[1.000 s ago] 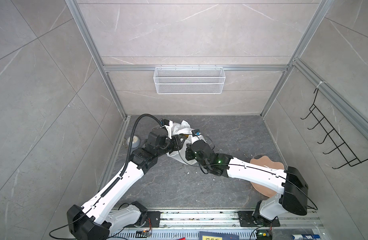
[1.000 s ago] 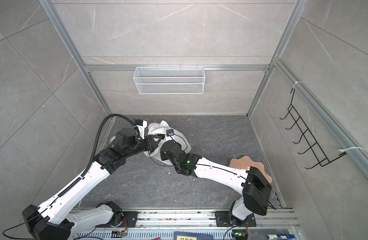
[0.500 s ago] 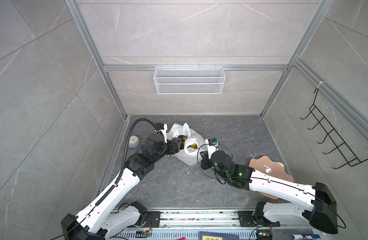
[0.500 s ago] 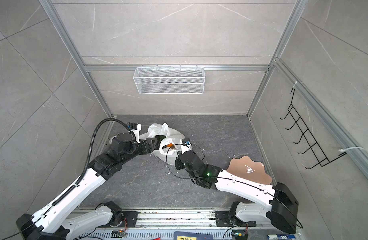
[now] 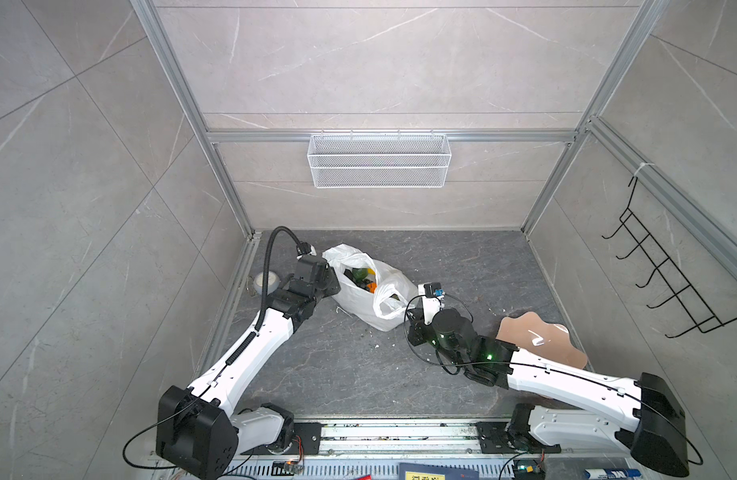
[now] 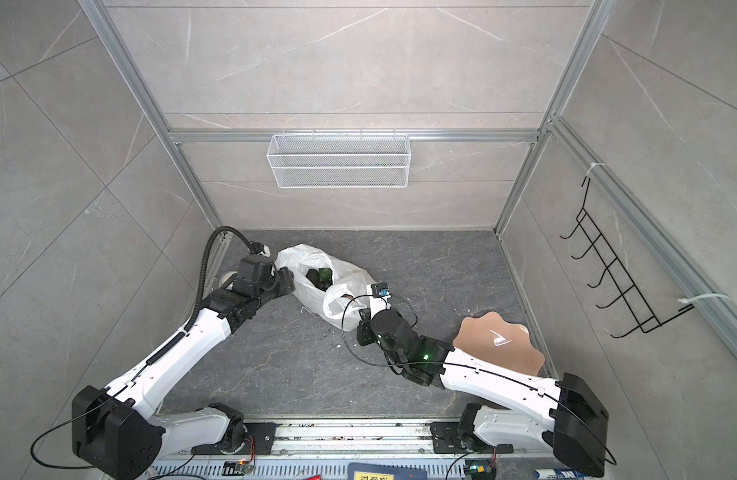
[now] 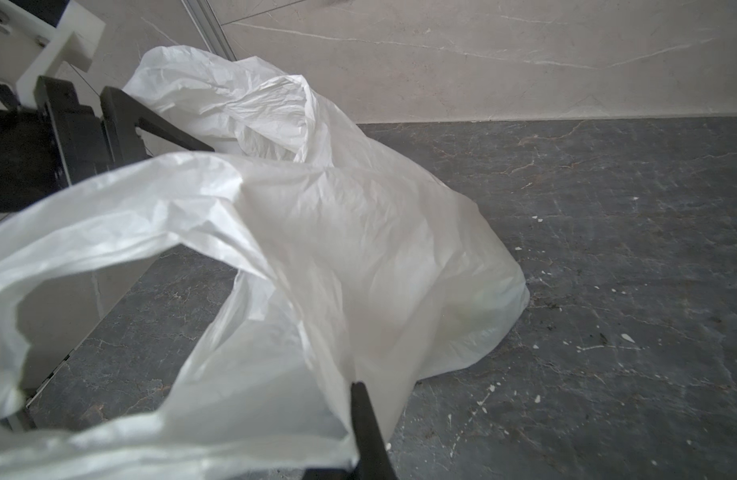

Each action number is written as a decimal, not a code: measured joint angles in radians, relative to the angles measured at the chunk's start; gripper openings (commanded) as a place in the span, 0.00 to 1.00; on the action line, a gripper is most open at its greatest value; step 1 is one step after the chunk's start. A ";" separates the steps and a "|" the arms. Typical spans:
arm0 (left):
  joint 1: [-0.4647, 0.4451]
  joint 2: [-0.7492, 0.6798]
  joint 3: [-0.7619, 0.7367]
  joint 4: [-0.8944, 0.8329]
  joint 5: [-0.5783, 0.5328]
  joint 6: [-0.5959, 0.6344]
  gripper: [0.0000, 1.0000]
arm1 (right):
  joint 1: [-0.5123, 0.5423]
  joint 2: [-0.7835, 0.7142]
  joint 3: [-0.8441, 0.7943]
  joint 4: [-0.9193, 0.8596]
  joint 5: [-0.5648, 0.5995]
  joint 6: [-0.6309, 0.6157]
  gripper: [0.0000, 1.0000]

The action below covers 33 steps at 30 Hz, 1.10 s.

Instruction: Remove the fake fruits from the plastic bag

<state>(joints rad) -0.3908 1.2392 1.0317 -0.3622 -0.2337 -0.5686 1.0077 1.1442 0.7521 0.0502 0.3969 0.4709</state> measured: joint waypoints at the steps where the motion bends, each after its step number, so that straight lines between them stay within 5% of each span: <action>1: 0.013 0.000 0.000 0.010 0.027 -0.006 0.66 | 0.000 -0.005 -0.007 0.002 0.000 0.000 0.00; 8: 0.037 0.027 -0.006 0.087 0.188 -0.066 0.71 | 0.000 -0.010 -0.056 0.034 -0.026 -0.001 0.00; 13: 0.038 0.109 -0.006 0.083 0.219 -0.105 0.65 | 0.000 -0.010 -0.068 0.058 -0.034 -0.004 0.00; 22: 0.072 0.155 -0.059 0.127 0.272 -0.134 0.08 | -0.063 -0.043 -0.109 0.077 -0.054 0.000 0.00; 27: 0.063 0.060 -0.233 0.222 0.316 -0.167 0.00 | -0.270 -0.015 -0.142 0.142 -0.216 0.027 0.00; 33: 0.083 -0.117 -0.291 0.244 0.293 -0.180 0.00 | -0.390 0.276 0.054 0.204 -0.381 0.035 0.00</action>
<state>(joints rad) -0.3080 1.1225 0.7410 -0.1184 0.0593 -0.7486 0.6178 1.4204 0.8059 0.2543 0.0162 0.5056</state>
